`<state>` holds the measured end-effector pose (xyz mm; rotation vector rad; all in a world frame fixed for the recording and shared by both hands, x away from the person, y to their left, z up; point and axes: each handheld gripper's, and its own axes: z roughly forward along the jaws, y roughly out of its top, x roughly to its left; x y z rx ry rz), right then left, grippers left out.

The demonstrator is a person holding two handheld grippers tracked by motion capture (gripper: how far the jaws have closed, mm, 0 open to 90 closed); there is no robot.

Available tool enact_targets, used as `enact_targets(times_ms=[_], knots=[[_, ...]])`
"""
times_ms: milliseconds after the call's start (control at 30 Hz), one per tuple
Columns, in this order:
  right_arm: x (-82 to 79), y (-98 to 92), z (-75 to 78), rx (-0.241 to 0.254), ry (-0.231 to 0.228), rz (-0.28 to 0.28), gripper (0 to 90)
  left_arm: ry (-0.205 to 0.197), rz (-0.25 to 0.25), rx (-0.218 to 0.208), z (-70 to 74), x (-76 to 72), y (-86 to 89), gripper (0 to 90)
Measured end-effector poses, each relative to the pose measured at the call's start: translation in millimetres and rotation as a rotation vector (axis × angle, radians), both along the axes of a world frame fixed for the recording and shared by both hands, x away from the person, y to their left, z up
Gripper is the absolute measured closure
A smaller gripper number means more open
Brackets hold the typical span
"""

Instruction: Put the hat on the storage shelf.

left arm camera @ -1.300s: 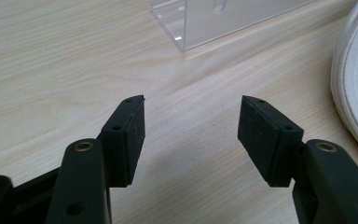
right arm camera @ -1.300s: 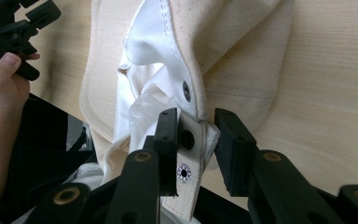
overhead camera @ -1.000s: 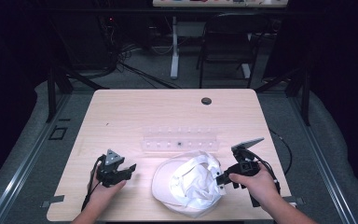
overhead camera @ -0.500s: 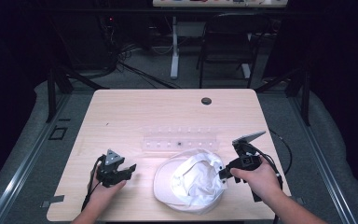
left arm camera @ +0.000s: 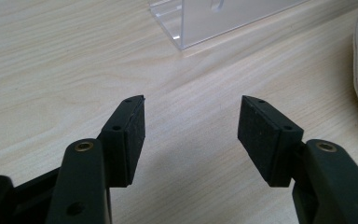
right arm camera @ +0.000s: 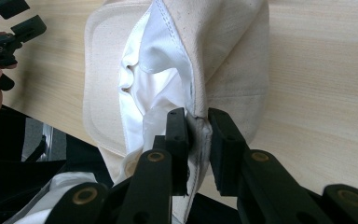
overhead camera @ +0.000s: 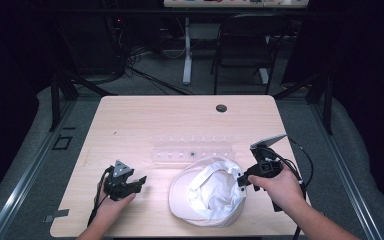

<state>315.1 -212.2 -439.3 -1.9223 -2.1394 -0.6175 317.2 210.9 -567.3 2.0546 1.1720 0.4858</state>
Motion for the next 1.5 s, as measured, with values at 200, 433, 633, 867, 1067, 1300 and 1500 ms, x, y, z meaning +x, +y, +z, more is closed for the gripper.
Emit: enact_targets(times_ms=[200, 433, 633, 867, 1067, 1300, 1500], knots=[[0.7, 1.6, 9.1, -0.009, 0.014, 0.005, 79.0, 0.0, -0.006, 0.004, 0.0, 0.2, -0.2, 41.7], [2.0, 3.2, 18.5, 0.003, 0.024, 0.014, 79.6, -0.001, -0.008, 0.006, 0.2, 0.0, -0.3, 41.8], [3.4, 2.2, 26.0, 0.087, 0.033, 0.004, 80.6, -0.001, -0.006, 0.004, 0.1, 0.2, -0.1, 41.8], [4.5, -2.2, 30.4, 0.168, 0.04, 0.008, 81.2, -0.001, -0.008, 0.005, 0.1, 0.2, -0.4, 41.7], [6.2, -6.4, 28.4, 0.243, 0.053, -0.024, 81.7, 0.002, -0.006, 0.002, -0.1, 0.2, -0.3, 41.7], [8.6, -10.9, 29.3, 0.324, 0.077, 0.002, 82.1, 0.002, -0.004, -0.002, -0.3, 0.2, -0.9, 41.8], [8.9, -8.9, 29.1, 0.398, 0.051, -0.009, 82.2, -0.001, -0.009, 0.006, -0.1, -0.1, -1.1, 42.2]])
